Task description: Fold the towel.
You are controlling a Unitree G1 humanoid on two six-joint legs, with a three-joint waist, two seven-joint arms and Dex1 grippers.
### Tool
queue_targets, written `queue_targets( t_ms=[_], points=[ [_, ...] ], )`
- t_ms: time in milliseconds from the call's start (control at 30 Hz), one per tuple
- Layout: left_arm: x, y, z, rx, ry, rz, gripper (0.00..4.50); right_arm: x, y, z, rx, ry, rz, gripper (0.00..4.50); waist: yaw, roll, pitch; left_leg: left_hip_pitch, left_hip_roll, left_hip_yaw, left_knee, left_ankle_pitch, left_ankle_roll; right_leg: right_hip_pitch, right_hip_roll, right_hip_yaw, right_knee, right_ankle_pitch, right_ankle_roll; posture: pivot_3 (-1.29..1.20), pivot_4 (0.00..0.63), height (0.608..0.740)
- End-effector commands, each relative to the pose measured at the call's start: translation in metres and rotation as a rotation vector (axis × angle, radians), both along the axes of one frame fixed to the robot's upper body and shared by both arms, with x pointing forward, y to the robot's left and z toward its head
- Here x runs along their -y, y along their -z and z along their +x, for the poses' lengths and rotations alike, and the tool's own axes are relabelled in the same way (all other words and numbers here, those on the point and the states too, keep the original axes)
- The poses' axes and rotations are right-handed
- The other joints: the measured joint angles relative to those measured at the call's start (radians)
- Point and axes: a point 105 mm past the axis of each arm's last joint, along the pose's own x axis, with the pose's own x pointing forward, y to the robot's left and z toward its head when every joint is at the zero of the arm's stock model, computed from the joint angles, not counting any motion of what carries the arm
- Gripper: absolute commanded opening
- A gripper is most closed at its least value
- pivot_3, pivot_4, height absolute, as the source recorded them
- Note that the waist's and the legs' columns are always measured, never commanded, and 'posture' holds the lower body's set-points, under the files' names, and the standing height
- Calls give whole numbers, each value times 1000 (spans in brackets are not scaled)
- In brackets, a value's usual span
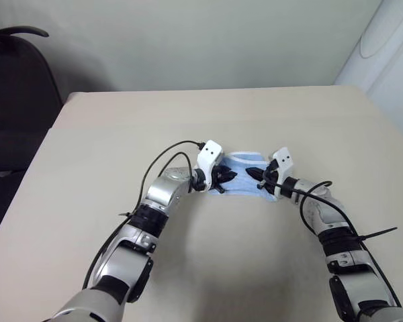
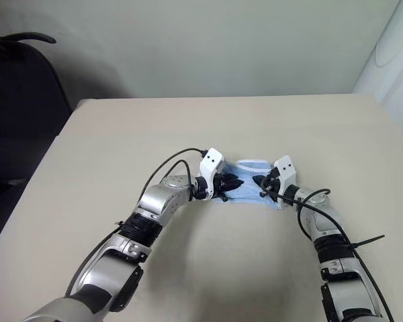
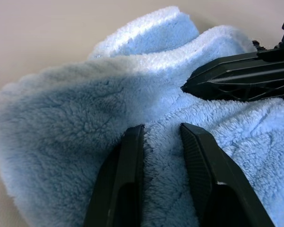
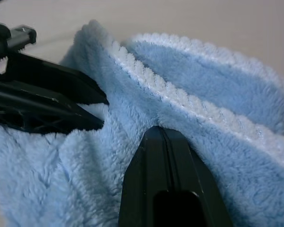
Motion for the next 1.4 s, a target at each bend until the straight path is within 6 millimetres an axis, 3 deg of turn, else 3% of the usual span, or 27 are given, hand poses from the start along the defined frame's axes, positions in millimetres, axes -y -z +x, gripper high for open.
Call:
queue_targets(
  t_ms=[33, 100, 200, 333, 367, 433, 700, 833, 1167, 1400],
  points=[
    [-25, -26, -3, 20, -58, -170, 1375, 22, -13, -6, 48, 43, 9, 0, -1, 0, 0, 0, 0, 0, 0, 0, 0, 0, 0, 0, 0, 0, 0, 0, 150, 740],
    [-40, -50, -9, 48, -87, -275, 1375, 27, -32, -11, 105, 40, 31, 0, -1, 0, 1, -4, -1, 1, 0, 6, -11, -3, 0, 0, 0, -1, 1, 0, 150, 740],
    [-68, -72, -18, 83, -155, -342, 1375, 34, -58, -22, 165, 30, 58, 0, 1, 0, 2, -13, -2, 1, 1, 8, -14, -11, 0, 0, 1, -1, 2, 0, 150, 740],
    [-104, -83, -27, 93, -261, -375, 1375, 47, -77, -28, 170, 43, 85, 0, 0, 0, 2, -12, -2, 2, 1, 8, -14, -10, 0, 1, 1, -2, 3, 0, 150, 740],
    [-110, -82, -30, 90, -279, -365, 1341, 52, -78, -27, 148, 60, 96, 179, 0, 0, 2, -12, -2, 2, 1, 8, -14, -10, 0, 1, 1, -2, 3, 0, 150, 740],
    [-121, -77, -35, 78, -309, -343, 1327, 55, -79, -25, 89, 56, 139, 574, -1, 0, 2, -11, -2, 2, 1, 8, -14, -10, 0, 1, 1, -2, 3, 0, 150, 740],
    [-138, -67, -59, 46, -360, -313, 1327, 54, -79, -15, -139, 38, 338, 3179, 0, -1, 3, -11, -2, 2, 1, 8, -14, -12, 0, 2, 1, -2, 3, 0, 150, 740],
    [-147, -64, -70, 34, -393, -296, 1327, 54, -69, -7, -219, 59, 342, 4487, -1, -1, 3, -11, -2, 2, 0, 8, -14, -12, 0, 2, 1, -2, 3, 0, 150, 740],
    [-153, -61, -80, 23, -441, -304, 1327, 46, -35, 8, -339, 57, 238, 4487, -1, -1, 3, -11, -2, 2, 0, 8, -14, -12, 0, 1, 2, -2, 3, 0, 150, 740],
    [-148, -58, -79, 1, -428, -310, 1327, 15, -32, 11, -393, -44, 255, 4487, -8, -1, 3, -11, -2, 2, 0, 8, -14, -12, 0, 1, 2, -2, 2, 0, 150, 740]
  ],
)
